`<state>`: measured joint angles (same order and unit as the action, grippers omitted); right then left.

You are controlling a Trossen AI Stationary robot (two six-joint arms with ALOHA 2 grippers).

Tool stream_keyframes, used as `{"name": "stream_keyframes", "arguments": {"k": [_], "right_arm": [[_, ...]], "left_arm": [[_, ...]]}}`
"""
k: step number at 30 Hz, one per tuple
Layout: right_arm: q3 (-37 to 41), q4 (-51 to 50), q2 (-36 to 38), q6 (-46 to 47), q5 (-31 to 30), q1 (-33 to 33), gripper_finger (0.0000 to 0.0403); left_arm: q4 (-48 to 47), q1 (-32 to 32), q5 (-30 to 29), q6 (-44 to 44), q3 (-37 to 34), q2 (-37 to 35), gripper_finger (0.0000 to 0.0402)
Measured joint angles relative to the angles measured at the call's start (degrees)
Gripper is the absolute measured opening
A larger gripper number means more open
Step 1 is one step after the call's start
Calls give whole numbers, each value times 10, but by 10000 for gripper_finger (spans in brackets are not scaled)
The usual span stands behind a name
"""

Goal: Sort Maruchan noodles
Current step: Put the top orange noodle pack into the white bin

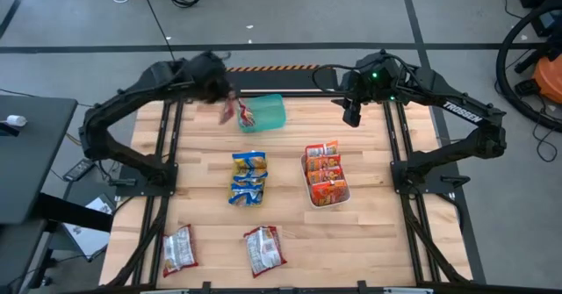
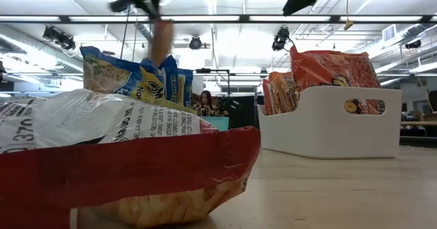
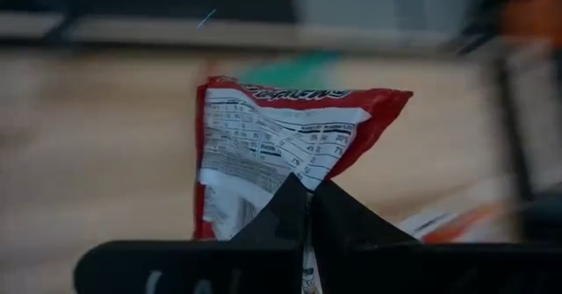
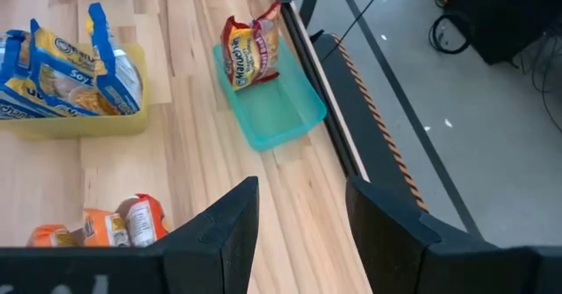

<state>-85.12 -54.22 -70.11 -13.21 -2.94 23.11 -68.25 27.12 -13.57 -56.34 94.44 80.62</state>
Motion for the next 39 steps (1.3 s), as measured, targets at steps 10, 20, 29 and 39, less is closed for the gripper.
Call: {"name": "stream_keyframes", "arguments": {"k": [10,20,29,39], "right_arm": [[0,-6,0,0,1,0,177],[0,-80,0,18,1,0,177],[0,-98,5,27,1,0,177],[0,-89,7,30,1,0,177]], "left_arm": [[252,9,-47,-38,0,128,12],[249,23,-4,-91,-1,257,12],[119,25,-14,-108,-1,262,12],[83,44,-36,-105,-1,262,19]]}}
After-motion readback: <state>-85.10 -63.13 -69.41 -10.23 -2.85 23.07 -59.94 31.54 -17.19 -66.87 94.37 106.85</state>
